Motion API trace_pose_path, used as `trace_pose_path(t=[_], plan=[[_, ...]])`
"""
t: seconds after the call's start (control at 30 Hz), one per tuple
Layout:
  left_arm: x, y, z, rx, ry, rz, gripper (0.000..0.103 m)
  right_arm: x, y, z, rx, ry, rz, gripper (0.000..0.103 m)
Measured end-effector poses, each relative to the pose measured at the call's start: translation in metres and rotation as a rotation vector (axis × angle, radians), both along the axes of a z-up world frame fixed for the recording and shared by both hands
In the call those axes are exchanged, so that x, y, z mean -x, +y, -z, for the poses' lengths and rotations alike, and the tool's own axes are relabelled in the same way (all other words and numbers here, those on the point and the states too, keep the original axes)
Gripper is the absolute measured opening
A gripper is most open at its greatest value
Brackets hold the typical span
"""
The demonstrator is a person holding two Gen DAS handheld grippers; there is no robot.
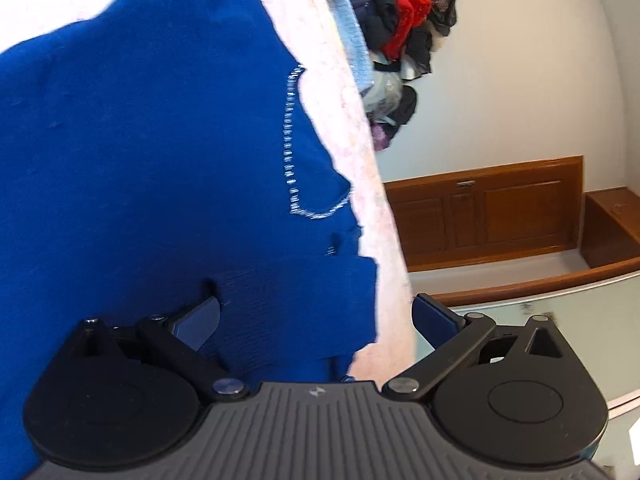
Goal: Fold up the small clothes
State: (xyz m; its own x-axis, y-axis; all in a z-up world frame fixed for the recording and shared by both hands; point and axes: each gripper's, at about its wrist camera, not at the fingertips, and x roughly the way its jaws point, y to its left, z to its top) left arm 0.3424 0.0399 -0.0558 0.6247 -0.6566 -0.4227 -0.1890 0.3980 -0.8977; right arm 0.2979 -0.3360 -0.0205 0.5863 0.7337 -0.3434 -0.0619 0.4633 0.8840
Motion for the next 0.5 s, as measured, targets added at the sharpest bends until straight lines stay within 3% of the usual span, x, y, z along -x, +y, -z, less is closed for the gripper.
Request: trace_pose_path(t=[0.13, 0.23, 0.37, 0.43, 0.47, 0.5], plan=[[0.007, 0.002, 0.014, 0.007, 0.048, -0.017, 0.103, -0.009, 0.015, 0.033, -0.099, 0.188, -0.034, 0.062], [0.001, -0.005, 0.012, -0.028, 0.052, -0.02, 0.103, -0.006, 0.029, 0.031, -0.105, 0.178, -0.03, 0.065], [-0.006, -0.015, 0.014, -0.03, 0.06, 0.021, 0.097, 0.004, 0.026, 0.026, -0.166, 0.145, 0.007, 0.081], [-0.008, -0.017, 0.017, -0.033, 0.059, 0.029, 0.085, 0.012, 0.013, 0.03, -0.208, 0.147, 0.039, 0.082], [-0.007, -0.017, 0.019, -0.034, 0.067, 0.036, 0.066, 0.017, 0.008, 0.031, -0.221, 0.149, 0.055, 0.082], [-0.01, -0.018, 0.023, -0.026, 0.083, 0.048, 0.055, 0.019, 0.003, 0.032, -0.233, 0.154, 0.073, 0.082]])
